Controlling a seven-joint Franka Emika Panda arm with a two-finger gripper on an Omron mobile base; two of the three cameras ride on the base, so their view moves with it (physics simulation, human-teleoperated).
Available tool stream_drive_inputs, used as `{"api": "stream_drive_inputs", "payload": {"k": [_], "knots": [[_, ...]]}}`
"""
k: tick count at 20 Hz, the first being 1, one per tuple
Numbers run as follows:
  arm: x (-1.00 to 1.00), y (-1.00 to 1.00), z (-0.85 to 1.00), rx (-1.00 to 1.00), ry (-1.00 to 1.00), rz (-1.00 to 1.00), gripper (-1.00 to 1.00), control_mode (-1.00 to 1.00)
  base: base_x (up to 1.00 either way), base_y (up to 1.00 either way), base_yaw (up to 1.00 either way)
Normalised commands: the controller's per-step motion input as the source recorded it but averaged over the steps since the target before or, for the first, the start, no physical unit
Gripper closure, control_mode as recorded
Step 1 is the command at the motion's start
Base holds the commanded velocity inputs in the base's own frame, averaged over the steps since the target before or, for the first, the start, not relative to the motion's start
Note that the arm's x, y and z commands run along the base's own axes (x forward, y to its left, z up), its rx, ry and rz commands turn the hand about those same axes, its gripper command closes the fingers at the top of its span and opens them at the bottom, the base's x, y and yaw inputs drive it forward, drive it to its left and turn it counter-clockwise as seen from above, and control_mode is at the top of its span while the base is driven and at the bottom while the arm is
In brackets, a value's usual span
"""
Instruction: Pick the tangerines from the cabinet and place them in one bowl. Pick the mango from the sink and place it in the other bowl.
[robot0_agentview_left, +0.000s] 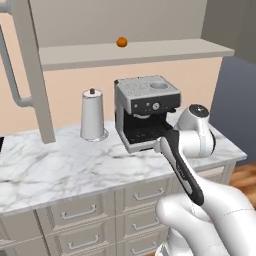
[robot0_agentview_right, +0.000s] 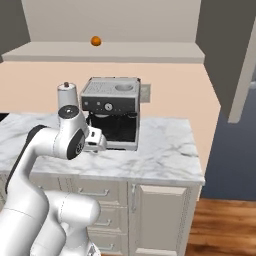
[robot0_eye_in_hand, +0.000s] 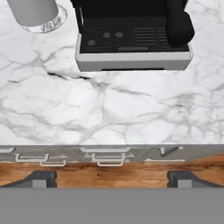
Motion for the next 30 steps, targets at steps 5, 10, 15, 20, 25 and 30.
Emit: {"api": "stream_drive_inputs", "payload": {"k": [5, 10, 15, 20, 25, 30], "knots": [[0.0, 0.0, 0.0, 0.0, 0.0, 0.0, -1.0, 1.0, 0.02, 0.04, 0.13], [0.0, 0.0, 0.0, 0.0, 0.0, 0.0, -1.0, 1.0, 0.23, 0.0, 0.11], [0.0, 0.0, 0.0, 0.0, 0.0, 0.0, -1.0, 1.0, 0.48, 0.0, 0.08], [0.0, 0.0, 0.0, 0.0, 0.0, 0.0, -1.0, 1.0, 0.56, 0.0, 0.06], [0.0, 0.0, 0.0, 0.0, 0.0, 0.0, -1.0, 1.0, 0.44, 0.0, 0.07], [0.0, 0.0, 0.0, 0.0, 0.0, 0.0, -1.0, 1.0, 0.53, 0.0, 0.06]]}}
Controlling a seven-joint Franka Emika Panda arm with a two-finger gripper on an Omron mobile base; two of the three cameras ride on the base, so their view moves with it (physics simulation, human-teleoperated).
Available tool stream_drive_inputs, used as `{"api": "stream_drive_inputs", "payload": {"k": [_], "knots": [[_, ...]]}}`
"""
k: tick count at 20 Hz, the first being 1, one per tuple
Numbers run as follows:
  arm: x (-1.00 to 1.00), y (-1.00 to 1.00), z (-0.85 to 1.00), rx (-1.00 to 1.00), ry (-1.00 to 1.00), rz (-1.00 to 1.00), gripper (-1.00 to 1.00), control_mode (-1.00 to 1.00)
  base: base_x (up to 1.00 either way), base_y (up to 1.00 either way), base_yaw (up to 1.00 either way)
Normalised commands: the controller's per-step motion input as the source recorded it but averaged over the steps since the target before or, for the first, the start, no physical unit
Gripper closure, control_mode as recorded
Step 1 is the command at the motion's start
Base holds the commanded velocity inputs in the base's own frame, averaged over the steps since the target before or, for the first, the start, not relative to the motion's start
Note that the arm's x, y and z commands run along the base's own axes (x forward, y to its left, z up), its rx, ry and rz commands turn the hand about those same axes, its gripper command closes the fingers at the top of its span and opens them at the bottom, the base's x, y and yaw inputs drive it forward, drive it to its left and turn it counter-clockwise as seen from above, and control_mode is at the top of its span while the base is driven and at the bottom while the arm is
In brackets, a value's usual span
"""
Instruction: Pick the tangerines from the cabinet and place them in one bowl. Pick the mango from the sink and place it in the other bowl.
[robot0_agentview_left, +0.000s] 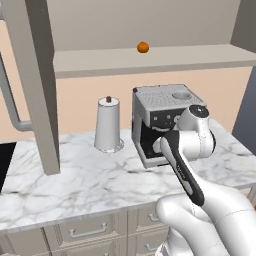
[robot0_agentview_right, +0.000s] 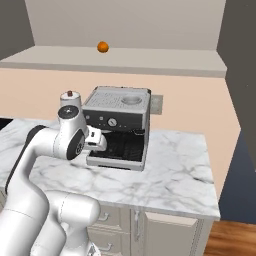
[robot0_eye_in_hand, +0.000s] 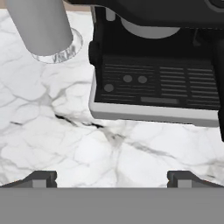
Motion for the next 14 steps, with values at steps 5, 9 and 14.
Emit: {"api": "stream_drive_inputs", "payload": {"k": [5, 9, 14], "knots": [[0.0, 0.0, 0.0, 0.0, 0.0, 0.0, -1.0, 1.0, 0.64, 0.0, 0.04], [0.0, 0.0, 0.0, 0.0, 0.0, 0.0, -1.0, 1.0, 0.53, 0.0, 0.01], [0.0, 0.0, 0.0, 0.0, 0.0, 0.0, -1.0, -1.0, 0.13, 0.0, 0.0]]}}
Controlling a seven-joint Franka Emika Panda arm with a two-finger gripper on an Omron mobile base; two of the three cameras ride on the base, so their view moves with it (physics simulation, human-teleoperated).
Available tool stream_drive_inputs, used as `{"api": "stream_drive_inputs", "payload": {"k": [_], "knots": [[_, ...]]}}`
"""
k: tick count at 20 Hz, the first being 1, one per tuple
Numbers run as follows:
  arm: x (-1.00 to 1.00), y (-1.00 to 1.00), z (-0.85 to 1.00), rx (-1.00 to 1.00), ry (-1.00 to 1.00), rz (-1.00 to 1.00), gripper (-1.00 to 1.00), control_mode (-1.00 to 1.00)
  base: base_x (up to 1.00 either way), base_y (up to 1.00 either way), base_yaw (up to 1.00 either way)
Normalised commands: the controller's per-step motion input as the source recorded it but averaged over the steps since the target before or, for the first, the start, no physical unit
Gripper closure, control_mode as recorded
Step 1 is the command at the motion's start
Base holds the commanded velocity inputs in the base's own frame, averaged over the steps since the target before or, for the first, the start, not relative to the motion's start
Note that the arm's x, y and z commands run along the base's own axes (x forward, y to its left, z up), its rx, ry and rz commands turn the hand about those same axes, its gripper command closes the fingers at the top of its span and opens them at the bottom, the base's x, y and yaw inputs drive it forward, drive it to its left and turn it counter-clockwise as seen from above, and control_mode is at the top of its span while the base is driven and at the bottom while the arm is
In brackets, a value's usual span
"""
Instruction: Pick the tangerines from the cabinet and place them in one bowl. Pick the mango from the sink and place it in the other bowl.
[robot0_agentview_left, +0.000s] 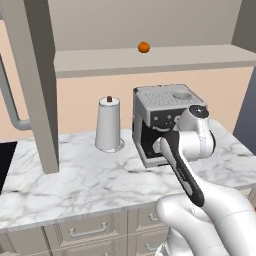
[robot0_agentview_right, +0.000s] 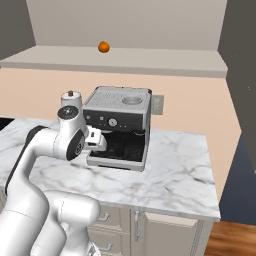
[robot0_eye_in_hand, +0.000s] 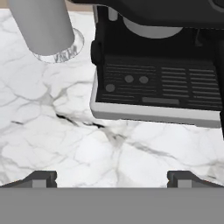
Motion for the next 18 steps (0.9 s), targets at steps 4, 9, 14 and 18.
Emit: {"api": "stream_drive_inputs", "payload": {"k": [4, 9, 14, 18], "knots": [[-0.01, 0.0, 0.17, 0.01, -0.06, 0.01, -1.0, -1.0, 0.0, 0.0, 0.0], [-0.03, 0.0, 0.49, 0.02, -0.2, 0.0, -1.0, -1.0, 0.0, 0.0, 0.0], [-0.09, 0.0, 0.52, 0.02, -0.18, 0.0, -1.0, -1.0, 0.0, 0.0, 0.0], [-0.06, 0.0, 0.56, 0.02, -0.14, -0.01, -1.0, -1.0, 0.0, 0.0, 0.0]]}}
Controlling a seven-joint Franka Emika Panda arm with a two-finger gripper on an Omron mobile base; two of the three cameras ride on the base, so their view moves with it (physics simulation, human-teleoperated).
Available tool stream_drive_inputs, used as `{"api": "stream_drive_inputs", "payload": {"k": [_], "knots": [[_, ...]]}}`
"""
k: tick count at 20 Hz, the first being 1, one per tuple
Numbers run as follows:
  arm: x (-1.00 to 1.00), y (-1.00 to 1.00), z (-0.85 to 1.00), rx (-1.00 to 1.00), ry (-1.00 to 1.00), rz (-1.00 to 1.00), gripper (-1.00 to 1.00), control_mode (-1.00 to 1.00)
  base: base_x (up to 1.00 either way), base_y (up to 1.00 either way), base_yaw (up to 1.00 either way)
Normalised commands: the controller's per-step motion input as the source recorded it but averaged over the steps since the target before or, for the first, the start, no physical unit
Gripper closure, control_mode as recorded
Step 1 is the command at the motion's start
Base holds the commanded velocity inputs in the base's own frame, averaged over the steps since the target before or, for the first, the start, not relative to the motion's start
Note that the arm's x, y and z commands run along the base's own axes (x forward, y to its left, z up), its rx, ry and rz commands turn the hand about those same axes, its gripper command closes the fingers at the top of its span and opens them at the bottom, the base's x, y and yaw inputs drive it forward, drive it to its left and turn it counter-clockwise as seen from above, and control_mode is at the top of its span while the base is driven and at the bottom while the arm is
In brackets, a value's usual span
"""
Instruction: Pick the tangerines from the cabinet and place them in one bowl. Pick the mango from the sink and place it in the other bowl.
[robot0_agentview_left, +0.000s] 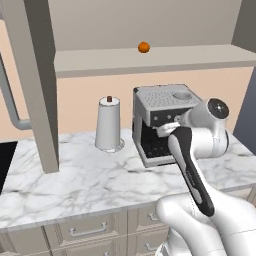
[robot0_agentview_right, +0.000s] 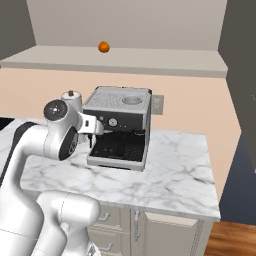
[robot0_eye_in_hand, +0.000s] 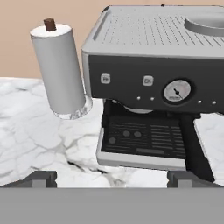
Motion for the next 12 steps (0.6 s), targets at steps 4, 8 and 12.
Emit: {"api": "stream_drive_inputs", "payload": {"k": [4, 8, 12], "knots": [[-0.04, 0.0, 0.62, 0.01, -0.14, -0.01, -1.0, -1.0, 0.0, 0.0, 0.0], [-0.07, 0.0, 0.6, 0.0, -0.1, -0.01, -1.0, -1.0, 0.0, 0.0, 0.0], [-0.03, 0.0, 0.55, 0.0, -0.08, -0.01, -1.0, -1.0, 0.0, 0.0, 0.0]]}}
